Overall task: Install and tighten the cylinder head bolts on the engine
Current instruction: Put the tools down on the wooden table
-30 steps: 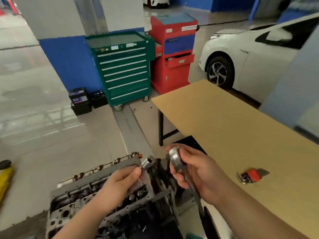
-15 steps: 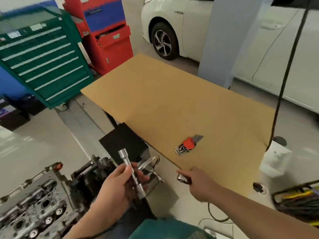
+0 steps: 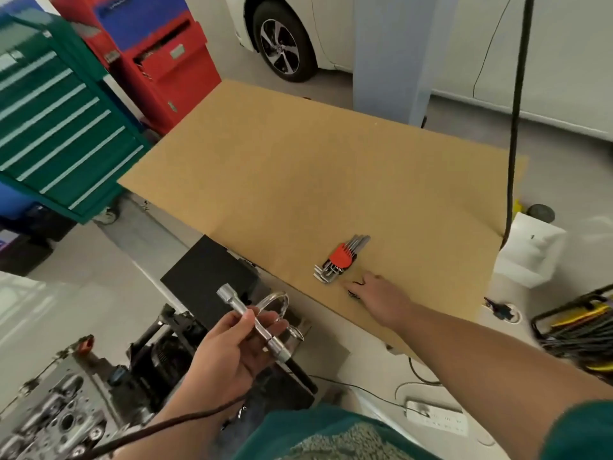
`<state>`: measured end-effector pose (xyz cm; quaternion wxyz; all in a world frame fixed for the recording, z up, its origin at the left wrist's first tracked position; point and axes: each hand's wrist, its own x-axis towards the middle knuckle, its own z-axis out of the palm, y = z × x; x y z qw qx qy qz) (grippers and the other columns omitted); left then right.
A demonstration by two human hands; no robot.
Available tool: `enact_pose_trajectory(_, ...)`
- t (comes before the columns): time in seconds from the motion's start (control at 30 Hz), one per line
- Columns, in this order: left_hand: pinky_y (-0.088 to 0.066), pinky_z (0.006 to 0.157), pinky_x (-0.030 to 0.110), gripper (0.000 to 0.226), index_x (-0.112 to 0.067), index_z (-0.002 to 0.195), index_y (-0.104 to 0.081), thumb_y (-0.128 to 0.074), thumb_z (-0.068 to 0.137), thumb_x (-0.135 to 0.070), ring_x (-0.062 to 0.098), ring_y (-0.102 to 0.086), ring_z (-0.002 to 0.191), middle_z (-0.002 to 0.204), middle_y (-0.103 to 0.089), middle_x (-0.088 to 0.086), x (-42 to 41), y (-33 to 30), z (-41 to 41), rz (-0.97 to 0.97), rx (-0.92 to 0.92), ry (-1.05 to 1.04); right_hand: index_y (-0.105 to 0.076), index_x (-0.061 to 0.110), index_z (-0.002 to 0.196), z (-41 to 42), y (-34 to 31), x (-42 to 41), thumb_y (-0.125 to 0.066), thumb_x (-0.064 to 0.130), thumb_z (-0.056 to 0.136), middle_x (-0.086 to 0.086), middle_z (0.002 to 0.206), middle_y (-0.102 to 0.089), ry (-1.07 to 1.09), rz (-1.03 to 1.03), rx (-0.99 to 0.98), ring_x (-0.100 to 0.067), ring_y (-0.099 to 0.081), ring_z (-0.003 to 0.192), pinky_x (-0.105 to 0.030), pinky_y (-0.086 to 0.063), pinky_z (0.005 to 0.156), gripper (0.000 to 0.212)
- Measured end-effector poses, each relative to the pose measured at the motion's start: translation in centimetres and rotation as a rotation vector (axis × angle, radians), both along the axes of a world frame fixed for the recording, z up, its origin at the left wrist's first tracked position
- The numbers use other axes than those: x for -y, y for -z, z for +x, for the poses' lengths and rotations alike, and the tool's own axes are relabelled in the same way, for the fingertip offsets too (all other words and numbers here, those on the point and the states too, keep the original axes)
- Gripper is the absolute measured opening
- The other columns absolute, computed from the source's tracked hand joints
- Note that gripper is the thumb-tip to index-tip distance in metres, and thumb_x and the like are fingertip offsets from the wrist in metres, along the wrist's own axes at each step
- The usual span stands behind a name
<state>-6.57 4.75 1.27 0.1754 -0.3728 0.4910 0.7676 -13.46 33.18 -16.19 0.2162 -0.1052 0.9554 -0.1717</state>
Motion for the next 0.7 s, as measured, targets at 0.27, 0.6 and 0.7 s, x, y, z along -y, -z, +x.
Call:
enact_pose_trajectory(0.27,-0.063,0.072,0.057,0.021,0.001,0.104,-0.063,-0.067,0.086,-0.009,0.036,-0.076,0.084,0.095,-0.071,0.025,-0.5,0.9,-0.9,0.043,-0.055,0.049,-0.017,0.039,0.162,1.4,0.9,-0.2,-0.059,0.007,0.089,-0.005,0.142,-0.043,0.077,0.093,-0.11,-0.027,-0.045,0.117,-0.037,-0.047,0.091,0.09)
enact_pose_trajectory(0.6,-0.057,0.095,0.065,0.034,0.01,0.113,-0.068,-0.072,0.085,-0.01,0.049,-0.071,0.098,0.116,-0.068,0.039,-3.2,1.4,-1.3,-0.073,-0.128,0.272,-0.071,0.034,0.106,6.1,-10.1,7.9,-0.06,0.082,0.081,0.001,0.093,-0.077,0.363,-0.98,0.43,-0.019,-0.074,0.08,-0.046,-0.06,0.078,0.055)
enact_pose_trajectory(0.7,-0.054,0.098,0.062,0.037,0.006,0.111,-0.072,-0.076,0.081,-0.017,0.044,-0.066,0.092,0.112,-0.069,0.038,-4.3,1.3,-1.3,-0.149,-0.147,0.31,-0.068,0.03,0.106,6.4,-11.0,7.7,-0.055,0.074,0.083,-0.004,0.089,-0.075,0.406,-0.93,0.383,-0.021,-0.071,0.072,-0.051,-0.06,0.075,0.052)
